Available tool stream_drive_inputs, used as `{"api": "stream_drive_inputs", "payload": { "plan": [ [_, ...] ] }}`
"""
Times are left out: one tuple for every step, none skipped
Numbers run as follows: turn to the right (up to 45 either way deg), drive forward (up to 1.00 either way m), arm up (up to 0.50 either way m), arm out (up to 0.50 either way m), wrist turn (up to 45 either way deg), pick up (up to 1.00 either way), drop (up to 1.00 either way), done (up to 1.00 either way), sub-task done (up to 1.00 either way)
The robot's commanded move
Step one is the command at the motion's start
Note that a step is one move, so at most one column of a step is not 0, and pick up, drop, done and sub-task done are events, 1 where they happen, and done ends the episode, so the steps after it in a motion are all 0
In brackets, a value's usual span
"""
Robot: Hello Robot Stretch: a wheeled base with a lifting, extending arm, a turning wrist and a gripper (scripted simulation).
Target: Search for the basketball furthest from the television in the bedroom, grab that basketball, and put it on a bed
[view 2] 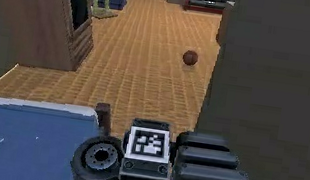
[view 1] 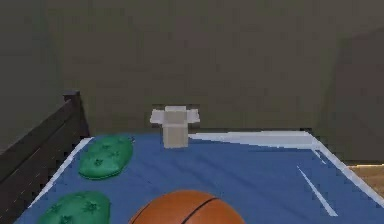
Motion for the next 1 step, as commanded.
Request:
{"api": "stream_drive_inputs", "payload": {
  "plan": [
    [-45.0, 0.00, 0.00, 0.00, 0.0, 0.00, 0.00, 0.00, 0.00]
  ]
}}
